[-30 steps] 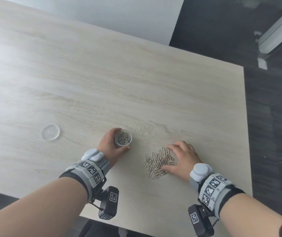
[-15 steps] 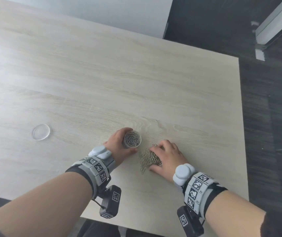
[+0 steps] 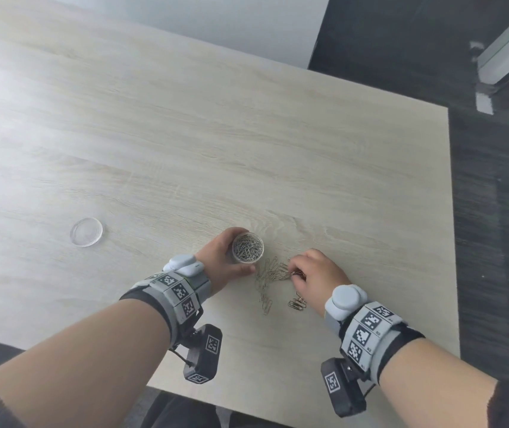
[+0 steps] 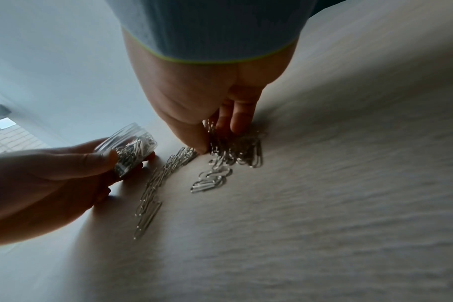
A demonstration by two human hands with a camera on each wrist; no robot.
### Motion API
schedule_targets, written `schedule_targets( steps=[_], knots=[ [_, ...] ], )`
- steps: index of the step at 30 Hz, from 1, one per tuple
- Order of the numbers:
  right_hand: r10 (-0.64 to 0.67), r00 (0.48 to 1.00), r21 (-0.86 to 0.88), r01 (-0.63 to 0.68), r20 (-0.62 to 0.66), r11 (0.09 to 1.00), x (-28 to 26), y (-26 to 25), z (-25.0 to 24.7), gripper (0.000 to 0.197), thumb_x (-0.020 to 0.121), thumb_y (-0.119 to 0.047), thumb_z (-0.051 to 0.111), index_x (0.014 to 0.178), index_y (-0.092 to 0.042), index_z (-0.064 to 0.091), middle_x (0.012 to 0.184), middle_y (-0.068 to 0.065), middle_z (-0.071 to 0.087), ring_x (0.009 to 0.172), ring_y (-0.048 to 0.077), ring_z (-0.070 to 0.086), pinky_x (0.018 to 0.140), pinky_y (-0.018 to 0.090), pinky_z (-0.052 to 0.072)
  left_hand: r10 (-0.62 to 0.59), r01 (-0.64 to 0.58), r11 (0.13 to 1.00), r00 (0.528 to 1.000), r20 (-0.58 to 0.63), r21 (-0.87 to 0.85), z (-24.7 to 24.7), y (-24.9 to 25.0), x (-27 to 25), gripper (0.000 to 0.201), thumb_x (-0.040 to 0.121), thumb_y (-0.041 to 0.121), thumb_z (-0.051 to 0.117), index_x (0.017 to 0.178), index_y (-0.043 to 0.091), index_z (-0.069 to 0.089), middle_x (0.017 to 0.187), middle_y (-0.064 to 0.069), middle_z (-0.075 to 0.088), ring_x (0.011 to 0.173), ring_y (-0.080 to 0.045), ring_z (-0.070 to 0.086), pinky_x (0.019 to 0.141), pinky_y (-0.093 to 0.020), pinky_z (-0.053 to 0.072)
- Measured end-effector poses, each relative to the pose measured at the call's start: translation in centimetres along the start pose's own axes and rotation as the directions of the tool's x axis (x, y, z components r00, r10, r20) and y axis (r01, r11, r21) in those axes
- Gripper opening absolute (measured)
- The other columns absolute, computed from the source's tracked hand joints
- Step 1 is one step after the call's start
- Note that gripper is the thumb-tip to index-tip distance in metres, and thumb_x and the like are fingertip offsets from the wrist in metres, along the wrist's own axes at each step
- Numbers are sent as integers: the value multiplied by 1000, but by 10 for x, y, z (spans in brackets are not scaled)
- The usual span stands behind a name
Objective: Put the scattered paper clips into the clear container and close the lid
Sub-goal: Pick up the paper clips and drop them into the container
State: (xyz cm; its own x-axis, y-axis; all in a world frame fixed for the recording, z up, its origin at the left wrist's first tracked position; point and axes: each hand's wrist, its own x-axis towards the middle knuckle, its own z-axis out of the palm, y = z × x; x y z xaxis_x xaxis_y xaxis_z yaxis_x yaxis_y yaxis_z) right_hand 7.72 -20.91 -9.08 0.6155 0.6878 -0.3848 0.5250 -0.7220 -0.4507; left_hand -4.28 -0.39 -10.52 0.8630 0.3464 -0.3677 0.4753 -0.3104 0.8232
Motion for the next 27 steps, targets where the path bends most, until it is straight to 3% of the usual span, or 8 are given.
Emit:
schedule_targets(
  steps=[5,9,15,21,27],
  knots=[
    [76,997,62,-77,12,995,5,3,-3,16,80,-16,59,85,-29,66,92,-9,56,83,16,55,73,28,45,4,-4,1000,1000,18,-6,-1,-5,2,72,70,30,87,131,28,49,116,12,63,108,-6,59,93,-23,44],
    [126,991,157,-119,-35,980,6,2,-7,20,75,-10,63,75,-30,66,84,-9,61,76,12,56,65,19,38,13,-13,1000,1000,28,-7,-3,-4,2,71,71,29,86,131,29,49,114,15,63,106,0,58,88,-14,41],
    [249,964,354,-201,-94,913,6,-11,-17,14,77,-17,67,72,-31,67,66,-11,64,59,5,58,58,22,46,27,-27,1000,999,25,-3,-3,-4,1,72,70,26,87,132,27,49,117,9,63,107,-8,59,94,-23,45],
    [127,981,427,-52,-147,903,19,-54,-28,10,77,-17,69,75,-27,69,65,-12,63,56,-2,53,54,11,40,35,-36,999,998,44,9,-5,0,1,68,69,20,87,128,24,53,112,12,62,99,0,58,80,-3,38],
    [0,991,325,44,-134,945,34,-86,-20,14,75,-13,65,75,-27,67,81,-11,62,71,5,56,64,17,42,51,-51,999,998,46,2,-6,0,1,64,67,21,87,123,26,57,111,4,65,100,-12,62,83,-18,47]
  ],
)
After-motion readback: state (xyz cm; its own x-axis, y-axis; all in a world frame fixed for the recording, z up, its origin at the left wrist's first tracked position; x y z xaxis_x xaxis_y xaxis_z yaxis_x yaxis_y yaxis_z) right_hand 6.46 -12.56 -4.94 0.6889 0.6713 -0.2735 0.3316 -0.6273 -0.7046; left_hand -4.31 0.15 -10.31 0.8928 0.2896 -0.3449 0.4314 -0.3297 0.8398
